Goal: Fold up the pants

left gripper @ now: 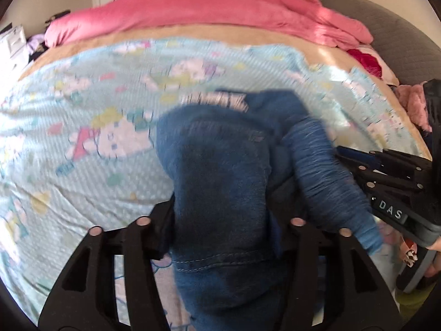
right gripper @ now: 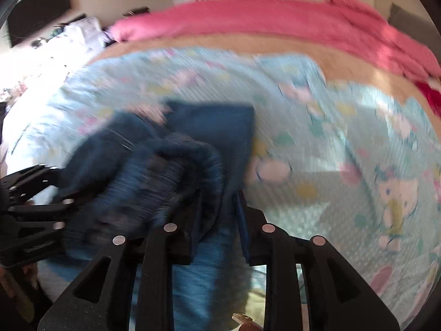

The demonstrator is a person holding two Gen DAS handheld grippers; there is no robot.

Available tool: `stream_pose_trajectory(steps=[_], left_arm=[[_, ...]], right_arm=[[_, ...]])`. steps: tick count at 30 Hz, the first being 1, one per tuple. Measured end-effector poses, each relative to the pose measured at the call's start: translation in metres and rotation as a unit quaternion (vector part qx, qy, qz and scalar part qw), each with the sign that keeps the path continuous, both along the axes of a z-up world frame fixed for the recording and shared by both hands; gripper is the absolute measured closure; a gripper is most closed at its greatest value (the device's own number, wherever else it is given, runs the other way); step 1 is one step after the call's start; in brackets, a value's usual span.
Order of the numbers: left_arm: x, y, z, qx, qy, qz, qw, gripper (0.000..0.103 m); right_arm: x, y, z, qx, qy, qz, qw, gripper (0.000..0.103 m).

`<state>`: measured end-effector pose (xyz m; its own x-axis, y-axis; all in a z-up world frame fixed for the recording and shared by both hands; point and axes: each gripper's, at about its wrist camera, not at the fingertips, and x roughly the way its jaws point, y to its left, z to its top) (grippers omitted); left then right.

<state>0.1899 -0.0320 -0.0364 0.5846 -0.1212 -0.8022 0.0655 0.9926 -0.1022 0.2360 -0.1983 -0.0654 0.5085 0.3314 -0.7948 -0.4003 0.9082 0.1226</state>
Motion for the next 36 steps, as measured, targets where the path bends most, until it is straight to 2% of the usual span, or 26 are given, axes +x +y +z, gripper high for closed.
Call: stream_pose_trajectory(steps=[2,4,7,9,10,12,14,15,16,17,19,22,25,36], left_arm=[[-0.001,0.002,-0.004,-0.009,0.000,0.001,1.0000,0.053],[-0.002,0.002,-0.004,-0.008,-0.003,0.001,1.0000,0.051],[-0.006,0.005,0.002,-0.010,-0.013,0.008,0.9998,0.043],[-0.014,0.005,0.012,-0.014,-0.029,0.009,0.9994,0.037],[-0.016,0.006,0.015,-0.015,-0.034,0.009,0.9993,0.035],[-0.023,0.008,0.025,-0.019,-0.046,0.012,0.9987,0.021],[-0.031,0.008,0.036,-0.022,-0.061,0.017,0.9978,0.012],[-0.036,0.009,0.042,-0.020,-0.068,0.024,0.9972,0.009],[-0.042,0.010,0.048,-0.019,-0.075,0.029,0.9966,0.009],[-0.048,0.010,0.054,-0.017,-0.083,0.032,0.9959,0.009],[-0.060,0.008,0.066,-0.009,-0.096,0.036,0.9947,0.009],[-0.078,0.006,0.078,0.006,-0.106,0.040,0.9935,0.009],[-0.096,0.006,0.084,-0.001,-0.111,0.042,0.9929,0.009],[-0.141,-0.005,0.080,0.004,-0.103,0.033,0.9941,0.009]], right_arm=[[-0.001,-0.007,-0.004,0.013,0.005,-0.012,1.000,0.071],[-0.004,-0.007,-0.003,0.000,-0.008,-0.016,1.000,0.063],[-0.007,-0.013,0.001,0.010,-0.007,-0.021,1.000,0.061],[-0.012,-0.018,0.007,0.015,-0.013,-0.026,0.999,0.054],[-0.016,-0.022,0.012,0.018,-0.022,-0.029,0.999,0.050],[-0.026,-0.029,0.024,0.031,-0.039,-0.034,0.998,0.042],[-0.037,-0.037,0.037,0.040,-0.057,-0.043,0.997,0.024],[-0.041,-0.040,0.043,0.045,-0.064,-0.048,0.996,0.023],[-0.047,-0.043,0.052,0.057,-0.071,-0.050,0.995,0.021],[-0.053,-0.047,0.058,0.066,-0.076,-0.050,0.994,0.014],[-0.067,-0.054,0.071,0.079,-0.092,-0.054,0.991,0.007],[-0.088,-0.063,0.087,0.085,-0.116,-0.055,0.988,0.006],[-0.107,-0.067,0.094,0.084,-0.129,-0.051,0.987,0.005],[-0.155,-0.065,0.094,0.058,-0.143,-0.043,0.987,0.005]])
